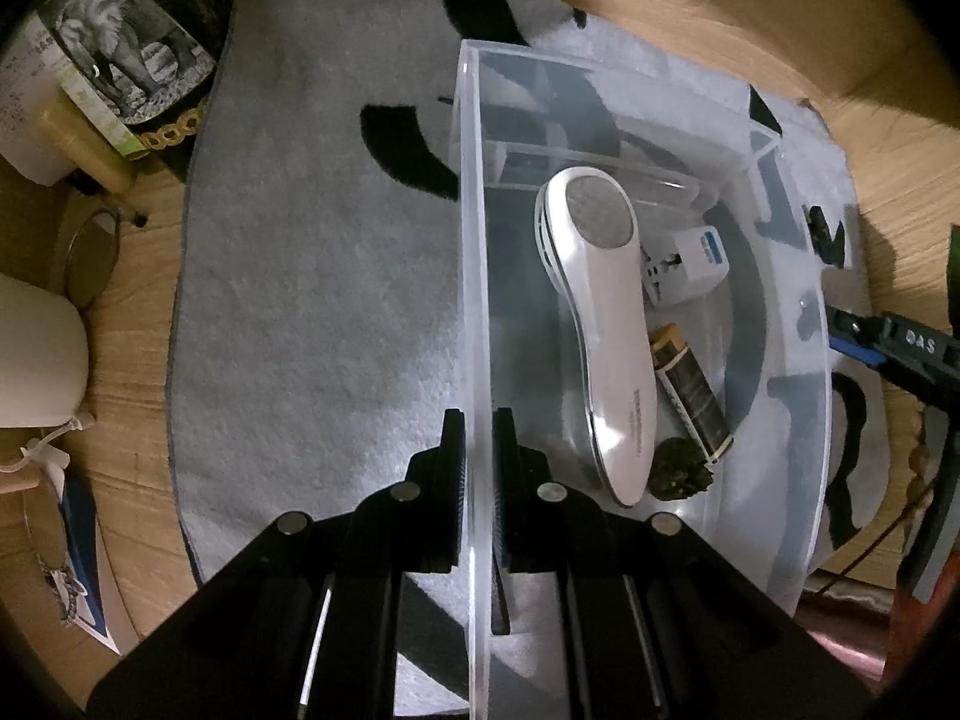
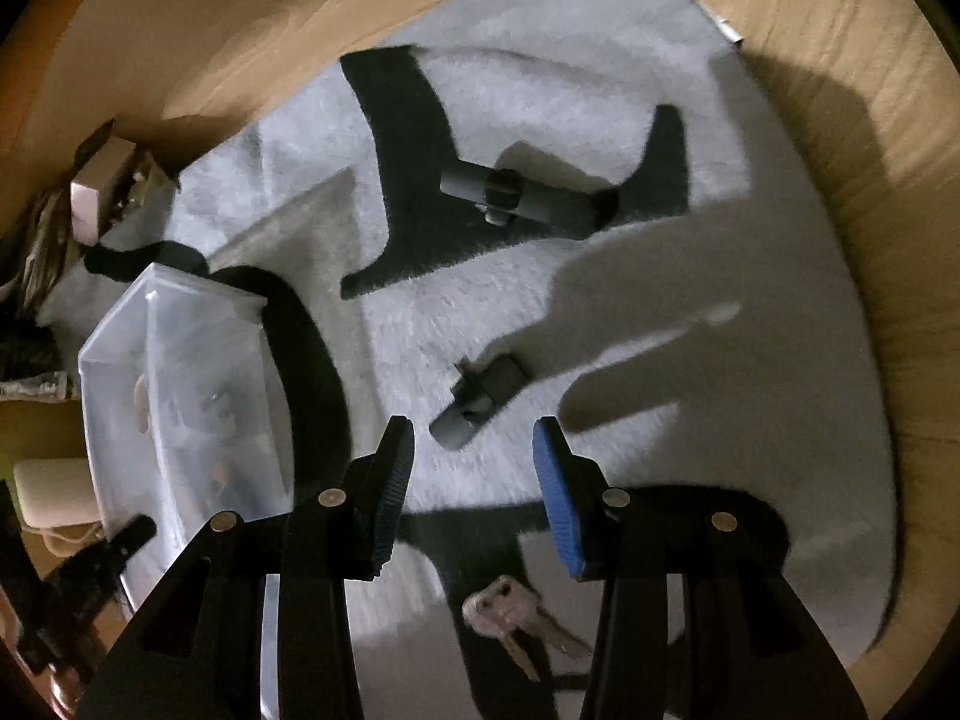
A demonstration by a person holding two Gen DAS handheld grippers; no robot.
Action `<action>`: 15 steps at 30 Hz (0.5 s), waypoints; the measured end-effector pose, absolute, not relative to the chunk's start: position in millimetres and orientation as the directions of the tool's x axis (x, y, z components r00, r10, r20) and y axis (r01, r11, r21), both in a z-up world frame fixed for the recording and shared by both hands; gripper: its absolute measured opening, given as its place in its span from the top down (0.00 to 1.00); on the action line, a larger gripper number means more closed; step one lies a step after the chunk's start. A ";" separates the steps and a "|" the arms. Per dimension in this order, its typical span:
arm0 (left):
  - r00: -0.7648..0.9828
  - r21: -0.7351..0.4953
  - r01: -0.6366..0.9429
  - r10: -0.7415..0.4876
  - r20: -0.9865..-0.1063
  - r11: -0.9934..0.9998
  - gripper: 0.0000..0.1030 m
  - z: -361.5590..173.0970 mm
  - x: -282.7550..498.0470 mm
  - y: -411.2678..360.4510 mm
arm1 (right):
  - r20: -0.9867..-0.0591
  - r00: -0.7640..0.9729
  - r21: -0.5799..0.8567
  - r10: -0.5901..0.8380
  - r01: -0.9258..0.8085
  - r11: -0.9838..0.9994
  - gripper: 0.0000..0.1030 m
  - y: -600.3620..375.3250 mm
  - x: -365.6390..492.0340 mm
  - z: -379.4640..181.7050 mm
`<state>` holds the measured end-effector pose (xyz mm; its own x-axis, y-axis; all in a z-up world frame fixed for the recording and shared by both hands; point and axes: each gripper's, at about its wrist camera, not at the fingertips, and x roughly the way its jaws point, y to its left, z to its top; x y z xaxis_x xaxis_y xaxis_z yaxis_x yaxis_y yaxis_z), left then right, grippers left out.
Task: Organize rigid objects
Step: 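Move the right gripper to the black clip and grasp it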
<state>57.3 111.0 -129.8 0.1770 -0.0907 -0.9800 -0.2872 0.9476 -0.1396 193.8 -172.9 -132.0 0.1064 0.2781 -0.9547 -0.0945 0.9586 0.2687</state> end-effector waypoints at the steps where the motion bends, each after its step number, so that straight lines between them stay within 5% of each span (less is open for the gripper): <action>1: 0.176 -0.138 -0.289 -0.089 -0.980 0.947 0.93 -129.7 56.9 110.7 | -0.956 0.099 0.267 0.276 -0.091 0.959 0.63 -171.4 196.4 -135.2; 8: 0.174 -0.132 -0.300 -0.082 -0.981 0.945 0.93 -133.3 55.2 109.6 | -0.968 0.129 0.193 0.214 -0.155 0.969 0.63 -156.0 202.9 -143.3; 13: 0.175 -0.131 -0.300 -0.081 -0.981 0.945 0.93 -132.4 53.8 108.6 | -0.975 0.179 0.096 0.132 -0.195 0.976 0.83 -148.5 196.7 -142.4; 15: 0.176 -0.130 -0.296 -0.080 -0.981 0.946 0.93 -132.2 52.9 109.2 | -0.972 0.184 0.113 0.146 -0.179 0.977 0.83 -152.8 195.7 -142.0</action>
